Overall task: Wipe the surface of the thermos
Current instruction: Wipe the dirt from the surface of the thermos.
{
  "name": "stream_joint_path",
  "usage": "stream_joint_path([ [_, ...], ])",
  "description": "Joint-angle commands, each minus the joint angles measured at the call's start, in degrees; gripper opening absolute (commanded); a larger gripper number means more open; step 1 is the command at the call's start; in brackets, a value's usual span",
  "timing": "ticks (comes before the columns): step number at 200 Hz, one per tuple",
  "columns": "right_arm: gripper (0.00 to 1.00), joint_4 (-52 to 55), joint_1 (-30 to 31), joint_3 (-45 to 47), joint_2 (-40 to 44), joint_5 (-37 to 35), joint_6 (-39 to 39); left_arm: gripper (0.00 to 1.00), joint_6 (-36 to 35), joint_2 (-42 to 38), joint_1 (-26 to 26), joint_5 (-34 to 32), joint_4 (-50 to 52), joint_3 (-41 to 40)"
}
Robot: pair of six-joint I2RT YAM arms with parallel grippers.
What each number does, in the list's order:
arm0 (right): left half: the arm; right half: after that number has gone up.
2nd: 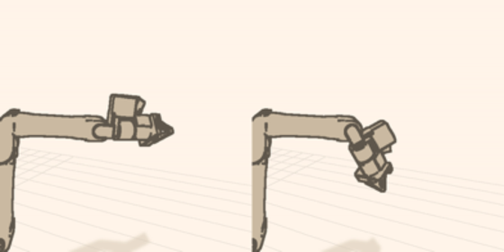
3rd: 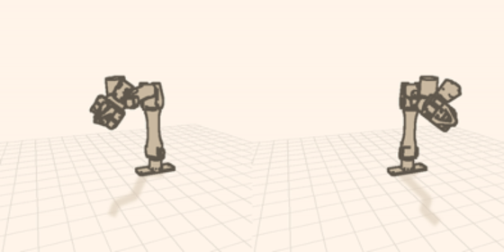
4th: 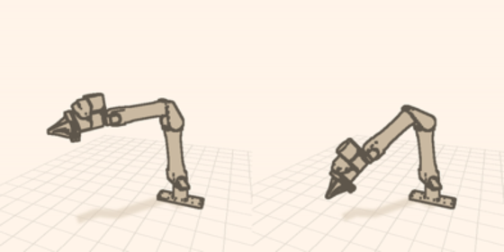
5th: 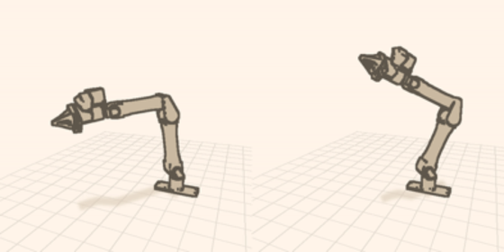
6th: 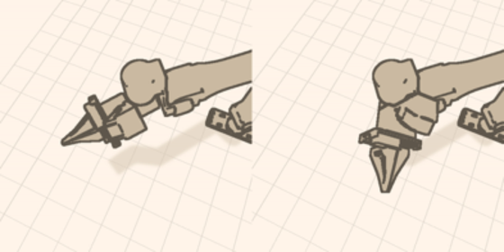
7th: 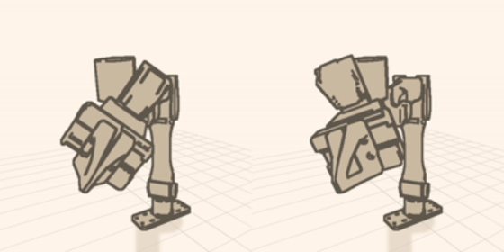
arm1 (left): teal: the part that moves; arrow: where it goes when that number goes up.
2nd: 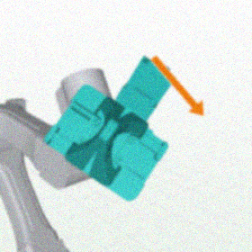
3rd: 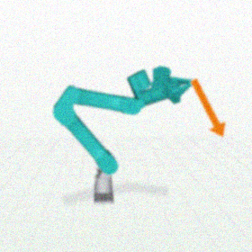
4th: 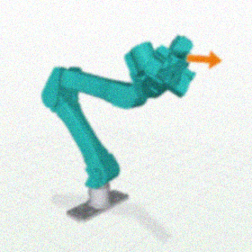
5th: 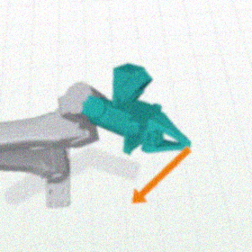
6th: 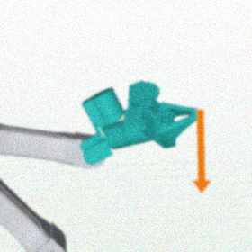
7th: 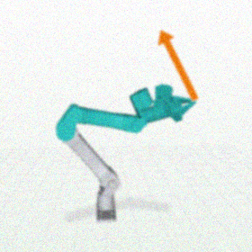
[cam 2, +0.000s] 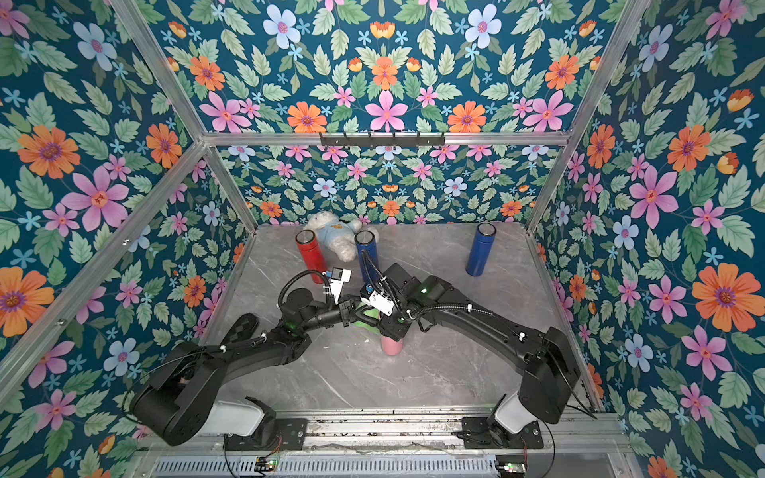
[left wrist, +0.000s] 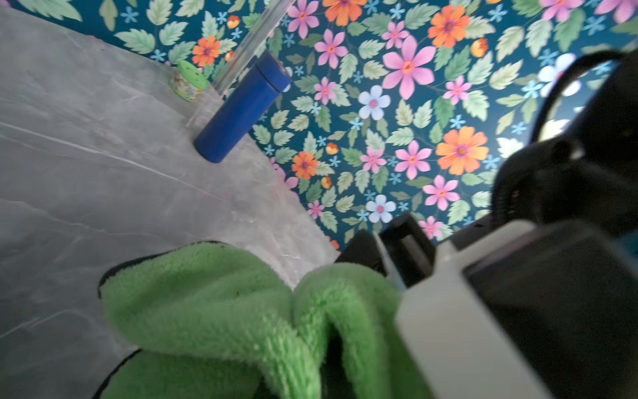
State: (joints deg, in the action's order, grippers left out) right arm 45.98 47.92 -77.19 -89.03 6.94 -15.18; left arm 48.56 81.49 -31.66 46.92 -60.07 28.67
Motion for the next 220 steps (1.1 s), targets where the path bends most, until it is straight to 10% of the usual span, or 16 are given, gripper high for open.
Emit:
stream_joint_path([
  [1, 0.00, -2.00, 0.32, 0.63, -0.35, 0.78, -3.69, 0.00, 10.08, 1.48, -0.16, 7.28, -13.75, 1.64],
  [155, 0.00, -11.44, 0.17, 12.04, 7.44, 2.55, -14.66, 0.00, 14.87, 27.36, -2.18, 11.31, -30.79, -2.09],
  [220, 0.00, -8.96, -2.68, 11.36, 8.11, 9.24, -24.49, 0.00, 25.05, 17.77, -2.18, 16.90, -31.56, 4.39],
])
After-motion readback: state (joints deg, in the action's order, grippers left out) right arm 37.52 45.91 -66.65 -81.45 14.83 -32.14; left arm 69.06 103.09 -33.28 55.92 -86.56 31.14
